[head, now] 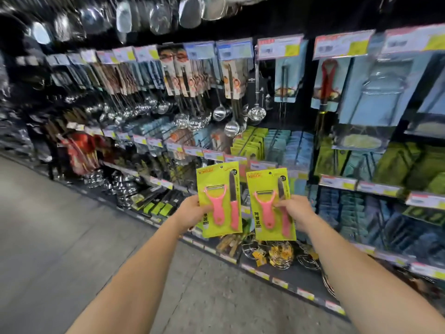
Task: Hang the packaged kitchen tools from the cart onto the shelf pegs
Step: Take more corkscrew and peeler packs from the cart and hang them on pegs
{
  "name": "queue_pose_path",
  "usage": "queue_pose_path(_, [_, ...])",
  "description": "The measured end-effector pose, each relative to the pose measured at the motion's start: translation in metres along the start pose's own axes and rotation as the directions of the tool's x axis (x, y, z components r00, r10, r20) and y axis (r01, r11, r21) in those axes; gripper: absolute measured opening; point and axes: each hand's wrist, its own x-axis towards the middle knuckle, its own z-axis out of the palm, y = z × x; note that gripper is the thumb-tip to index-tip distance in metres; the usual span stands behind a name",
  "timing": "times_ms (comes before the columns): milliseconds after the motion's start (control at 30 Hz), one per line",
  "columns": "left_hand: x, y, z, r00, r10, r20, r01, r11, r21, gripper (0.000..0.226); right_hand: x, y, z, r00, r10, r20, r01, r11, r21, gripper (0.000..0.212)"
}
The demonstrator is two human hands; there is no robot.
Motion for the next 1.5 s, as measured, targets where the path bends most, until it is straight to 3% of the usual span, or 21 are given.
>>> queue_pose_path(233, [0.061, -0.01, -0.033, 0.998, -0.039, 0.039, 0.039, 0.999, 0.017, 0.014, 0.055, -0.011, 0.05, 0.997, 0.054, 0.053, -0.05, 0.996, -0.073, 0.023])
queue_pose_path(367, [0.091, -0.018, -0.048, 0.997, -0.041, 0.061, 0.039, 0.999, 0.031, 0.004, 0.075, -0.009, 0.074, 0.995, 0.091, 0.048, -0.089, 0.995, -0.05, 0.026])
queue_pose_path(533, [0.125, -0.028, -0.067, 0.99, -0.037, 0.135, 0.032, 0.999, 0.036, 0.013, 0.083, -0.008, 0.108, 0.989, 0.15, 0.014, -0.15, 0.988, -0.028, 0.017])
queue_pose_path(833, [0.183, -0.045, -0.108, 0.943, 0.013, 0.333, -0.021, 1.0, 0.02, 0.02, 0.092, -0.007, 0.175, 0.97, 0.197, -0.144, -0.186, 0.979, 0.084, 0.027])
queue_pose_path(1000, [0.203, -0.057, -0.114, 0.933, -0.024, 0.359, 0.025, 1.0, 0.001, 0.015, 0.113, 0.01, 0.184, 0.956, 0.247, -0.159, -0.227, 0.964, 0.138, 0.04])
queue_pose_path(1167, [0.21, -0.072, -0.113, 0.92, -0.059, 0.389, 0.063, 0.998, 0.002, 0.013, 0.122, -0.011, 0.185, 0.957, 0.225, -0.181, -0.195, 0.966, 0.171, 0.018])
queue_pose_path(1300, [0.215, -0.077, -0.113, 0.911, -0.071, 0.406, 0.075, 0.997, 0.007, 0.021, 0.14, -0.021, 0.18, 0.97, 0.177, -0.167, -0.138, 0.966, 0.22, 0.026])
queue_pose_path(1500, [0.223, -0.072, -0.109, 0.911, -0.088, 0.403, 0.082, 0.996, 0.031, 0.018, 0.146, -0.031, 0.174, 0.973, 0.173, -0.153, -0.122, 0.949, 0.292, 0.018])
